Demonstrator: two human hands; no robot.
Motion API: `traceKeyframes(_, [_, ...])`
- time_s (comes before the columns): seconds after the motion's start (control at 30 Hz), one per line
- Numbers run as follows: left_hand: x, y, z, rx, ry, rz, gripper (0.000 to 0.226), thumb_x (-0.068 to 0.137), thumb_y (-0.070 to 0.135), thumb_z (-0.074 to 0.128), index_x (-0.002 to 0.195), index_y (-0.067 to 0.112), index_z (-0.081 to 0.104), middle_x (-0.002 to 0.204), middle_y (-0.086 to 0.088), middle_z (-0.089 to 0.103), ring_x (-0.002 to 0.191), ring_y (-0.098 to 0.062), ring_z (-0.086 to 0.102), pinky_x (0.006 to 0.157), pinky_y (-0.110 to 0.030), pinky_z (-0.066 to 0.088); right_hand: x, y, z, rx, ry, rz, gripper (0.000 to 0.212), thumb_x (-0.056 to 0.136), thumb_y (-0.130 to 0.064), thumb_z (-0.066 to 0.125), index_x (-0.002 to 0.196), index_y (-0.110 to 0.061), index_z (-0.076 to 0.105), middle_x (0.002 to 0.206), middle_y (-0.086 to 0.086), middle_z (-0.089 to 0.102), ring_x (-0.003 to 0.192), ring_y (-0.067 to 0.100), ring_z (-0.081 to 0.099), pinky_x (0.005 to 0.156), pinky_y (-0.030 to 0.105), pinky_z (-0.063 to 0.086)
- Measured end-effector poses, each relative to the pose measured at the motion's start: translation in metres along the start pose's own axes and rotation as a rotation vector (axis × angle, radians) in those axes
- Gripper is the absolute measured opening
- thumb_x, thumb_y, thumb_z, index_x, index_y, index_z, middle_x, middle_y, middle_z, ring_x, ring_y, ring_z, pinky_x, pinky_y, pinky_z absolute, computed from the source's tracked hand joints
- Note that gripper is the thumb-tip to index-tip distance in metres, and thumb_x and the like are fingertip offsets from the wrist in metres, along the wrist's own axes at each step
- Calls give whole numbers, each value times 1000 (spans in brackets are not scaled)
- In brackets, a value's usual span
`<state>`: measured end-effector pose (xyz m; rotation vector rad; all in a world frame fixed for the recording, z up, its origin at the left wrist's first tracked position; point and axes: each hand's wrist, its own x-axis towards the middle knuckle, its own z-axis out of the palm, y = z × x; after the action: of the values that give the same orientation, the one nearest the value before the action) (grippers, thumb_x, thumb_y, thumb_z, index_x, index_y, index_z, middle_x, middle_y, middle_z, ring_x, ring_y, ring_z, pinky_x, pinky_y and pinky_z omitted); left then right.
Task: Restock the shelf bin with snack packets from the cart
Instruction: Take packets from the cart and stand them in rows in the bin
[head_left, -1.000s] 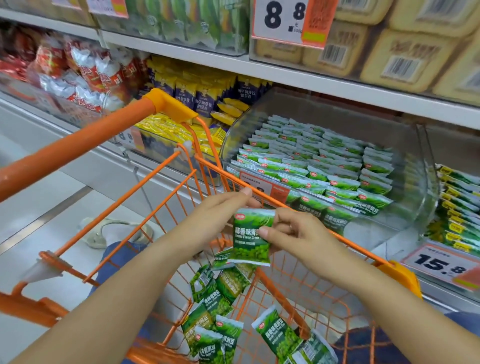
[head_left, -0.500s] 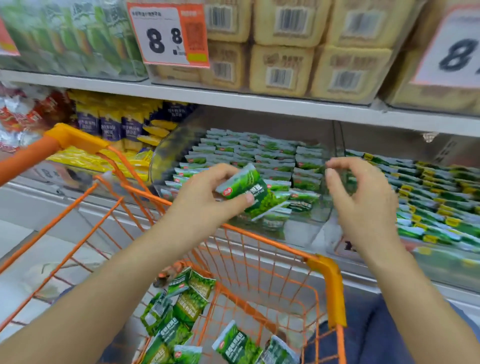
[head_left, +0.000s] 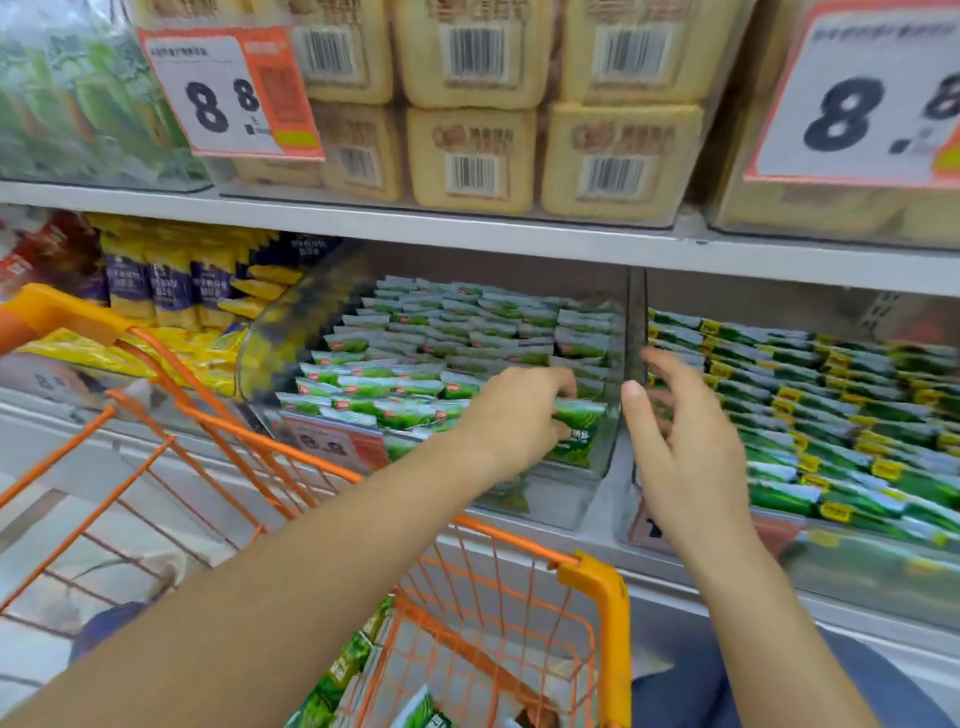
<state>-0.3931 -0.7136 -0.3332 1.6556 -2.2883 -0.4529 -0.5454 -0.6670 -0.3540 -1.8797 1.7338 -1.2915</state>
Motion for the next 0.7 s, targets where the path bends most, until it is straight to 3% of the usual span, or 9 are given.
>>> traceKeyframes(0.1, [7, 2, 4, 104, -2, 59, 33, 87, 22, 70, 117, 17, 58, 118, -9, 62, 110, -28, 56, 85, -38, 48, 0, 0, 1, -16, 8, -1, 40, 98, -39, 42, 136, -27, 45, 127, 2, 56, 107, 19, 59, 82, 43, 50])
traceKeyframes(0.27, [19, -2, 6, 501, -6, 146, 42, 83, 47, 68, 118, 23, 61, 121, -3, 62, 119, -27, 47, 94, -36, 35, 1, -1, 1, -7, 19, -9, 38, 98, -37, 44, 134, -26, 48, 125, 1, 55, 103, 18, 60, 82, 41, 50])
traceKeyframes(0.4, [22, 2, 6, 638, -43, 184, 44, 82, 53, 66, 114, 22, 64, 121, -3, 58, 119, -26, 46, 97, -38, 33, 1, 1, 2, -19, 32, -6, 38, 98, -42, 42, 133, -27, 48, 125, -1, 55, 102, 20, 60, 80, 41, 51])
traceKeyframes(0.5, [9, -2, -8, 501, 8, 168, 43, 84, 56, 60, 113, 24, 61, 120, -1, 58, 117, -24, 46, 94, -36, 32, -1, -2, 2, -17, 92, -76, 42, 94, -42, 42, 130, -23, 52, 129, -1, 52, 112, 20, 56, 88, 38, 48])
traceKeyframes(0.6, [-31, -15, -27, 225, 233, 175, 29, 93, 45, 53, 109, 24, 63, 109, 2, 63, 107, -22, 50, 89, -36, 34, -15, -16, 2, 9, 105, -334, 37, 94, -31, 47, 124, -13, 58, 128, 5, 56, 121, 17, 50, 102, 28, 38])
traceKeyframes(0.7, [-94, -35, -43, 81, 289, 211, 22, 92, 36, 50, 95, 23, 67, 90, 8, 65, 90, -17, 53, 80, -35, 40, -36, -40, 10, 34, -96, -575, 26, 95, -23, 49, 113, -13, 65, 116, 4, 63, 110, 17, 58, 93, 27, 46])
